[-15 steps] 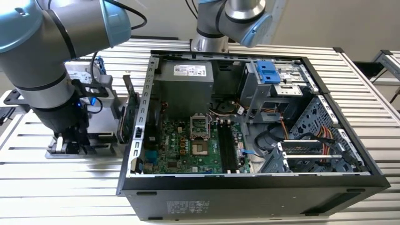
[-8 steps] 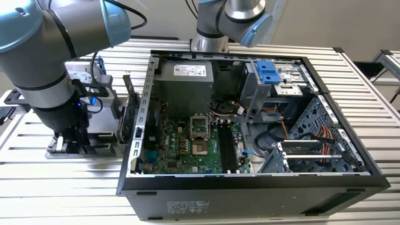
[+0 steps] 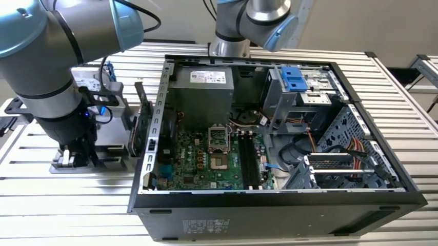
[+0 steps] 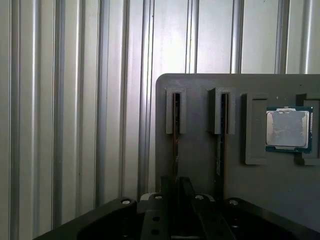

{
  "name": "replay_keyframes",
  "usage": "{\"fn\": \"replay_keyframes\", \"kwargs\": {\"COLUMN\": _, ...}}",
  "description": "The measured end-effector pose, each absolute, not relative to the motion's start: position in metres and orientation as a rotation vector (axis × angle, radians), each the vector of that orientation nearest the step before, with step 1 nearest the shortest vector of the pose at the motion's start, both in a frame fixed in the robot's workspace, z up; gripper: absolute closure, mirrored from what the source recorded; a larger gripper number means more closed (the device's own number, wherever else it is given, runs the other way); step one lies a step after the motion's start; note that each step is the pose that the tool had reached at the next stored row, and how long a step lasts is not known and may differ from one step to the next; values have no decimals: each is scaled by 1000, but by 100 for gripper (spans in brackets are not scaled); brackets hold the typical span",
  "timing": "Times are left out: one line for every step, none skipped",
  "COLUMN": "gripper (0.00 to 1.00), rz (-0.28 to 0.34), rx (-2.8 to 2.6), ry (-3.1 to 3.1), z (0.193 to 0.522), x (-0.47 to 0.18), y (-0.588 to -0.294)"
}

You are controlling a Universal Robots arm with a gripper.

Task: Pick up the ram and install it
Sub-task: 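Pick up the ram and move it above insertion slot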

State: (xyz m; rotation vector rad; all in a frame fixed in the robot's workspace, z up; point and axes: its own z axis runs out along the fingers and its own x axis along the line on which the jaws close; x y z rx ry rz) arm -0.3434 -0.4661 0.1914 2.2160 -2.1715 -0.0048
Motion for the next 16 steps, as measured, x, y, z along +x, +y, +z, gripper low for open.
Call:
{"fn": "replay_keyframes", "kwargs": {"gripper": 100, "rz": -5, "rx": 2216, "ry": -2171, "z": 191, "x": -343, "y": -466}}
{"fn": "replay_keyframes", "kwargs": {"gripper": 100, "rz": -5, "rx": 2216, "ry": -2172, "z": 191, "x": -343, "y": -466}}
{"fn": "replay_keyframes", "kwargs": {"gripper": 100, "rz": -5, "rx": 2216, "ry": -2172, "z": 191, "x": -343, "y": -466}}
{"fn": "replay_keyframes", "kwargs": {"gripper": 100, "rz": -5, "rx": 2216, "ry": -2172, "z": 191, "x": -343, "y": -466}}
{"fn": "replay_keyframes", "kwargs": {"gripper": 100, "rz": -5, "rx": 2216, "ry": -2172, "z": 191, "x": -343, "y": -466}}
{"fn": "replay_keyframes", "kwargs": {"gripper": 100, "rz": -5, "rx": 2216, "ry": -2172, "z": 191, "x": -343, "y": -466}}
{"fn": "replay_keyframes", "kwargs": {"gripper": 100, "rz": -5, "rx": 2216, "ry": -2172, "z": 191, "x": -343, "y": -466}}
{"fn": "replay_keyframes", "kwargs": {"gripper": 100, "rz": -5, "rx": 2216, "ry": -2172, "z": 191, "x": -343, "y": -466}}
{"fn": "replay_keyframes", "kwargs": {"gripper": 100, "rz": -5, "rx": 2216, "ry": -2172, "z": 191, "x": -343, "y": -466}}
{"fn": "replay_keyframes", "kwargs": {"gripper": 100, "rz": -5, "rx": 2216, "ry": -2172, "z": 191, "x": -343, "y": -466}}
{"fn": "replay_keyframes", "kwargs": {"gripper": 100, "rz": -5, "rx": 2216, "ry": -2172, "z": 191, "x": -343, "y": -466}}
{"fn": "replay_keyframes", "kwargs": {"gripper": 100, "rz": -5, "rx": 2216, "ry": -2172, "z": 191, "x": -343, "y": -466}}
{"fn": "replay_keyframes", "kwargs": {"gripper": 100, "rz": -5, "rx": 2216, "ry": -2172, "z": 192, "x": -343, "y": -466}}
{"fn": "replay_keyframes", "kwargs": {"gripper": 100, "rz": -5, "rx": 2216, "ry": -2172, "z": 192, "x": -343, "y": -466}}
{"fn": "replay_keyframes", "kwargs": {"gripper": 100, "rz": -5, "rx": 2216, "ry": -2172, "z": 193, "x": -343, "y": -466}}
{"fn": "replay_keyframes", "kwargs": {"gripper": 100, "rz": -5, "rx": 2216, "ry": -2172, "z": 193, "x": -343, "y": -466}}
